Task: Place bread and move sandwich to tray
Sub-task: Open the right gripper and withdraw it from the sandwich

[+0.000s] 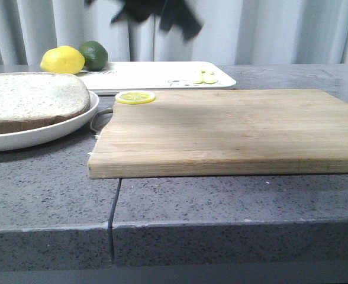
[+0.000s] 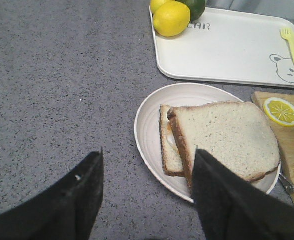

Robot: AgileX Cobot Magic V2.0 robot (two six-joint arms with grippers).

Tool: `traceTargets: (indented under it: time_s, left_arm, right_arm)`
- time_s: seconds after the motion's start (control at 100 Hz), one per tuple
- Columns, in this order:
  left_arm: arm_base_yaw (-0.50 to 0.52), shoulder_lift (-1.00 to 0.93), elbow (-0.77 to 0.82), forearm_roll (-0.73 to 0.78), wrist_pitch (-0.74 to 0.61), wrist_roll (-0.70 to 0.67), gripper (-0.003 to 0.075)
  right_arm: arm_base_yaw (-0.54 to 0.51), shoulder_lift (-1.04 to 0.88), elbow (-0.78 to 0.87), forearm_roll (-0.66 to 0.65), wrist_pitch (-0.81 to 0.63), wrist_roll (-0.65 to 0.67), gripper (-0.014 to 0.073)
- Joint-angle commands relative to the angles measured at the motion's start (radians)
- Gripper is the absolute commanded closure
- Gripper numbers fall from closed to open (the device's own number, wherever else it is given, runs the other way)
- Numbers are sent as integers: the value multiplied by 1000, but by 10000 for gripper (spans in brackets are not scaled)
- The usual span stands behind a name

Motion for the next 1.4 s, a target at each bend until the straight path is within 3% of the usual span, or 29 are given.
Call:
traceTargets:
  time_s: [0.0,0.19,0.49,0.74,0.93,1.03,1.2,1.39]
  left_arm:
    - [-5,10,-32,-16,-66,-9,356]
    - [-5,10,-32,-16,-66,-9,356]
    - [-5,10,-32,-16,-66,-9,356]
    - [-5,10,-32,-16,-66,-9,356]
    - [-5,10,-32,-16,-66,-9,356]
    - [-5,10,-32,-16,-66,-9,356]
    - [-5,10,-32,-16,-66,-9,356]
    - [-5,10,-32,-16,-66,-9,356]
  right_arm:
    - [-27,-118,-31,-151,5,-90,319]
    - [-67,-271,20,-423,29,-130,323]
    - [-257,-539,266,-649,70,-24,323]
    - [-530,-747,461,-973,329,190,323]
    - [-722,-870,491,-1413,565,515,325]
    - [-796,-931,491,-1565,643,632,325]
    - [-818,-1039,531,-1622,636,666,325]
    - [-818,-1167,680,-1622,563,667,325]
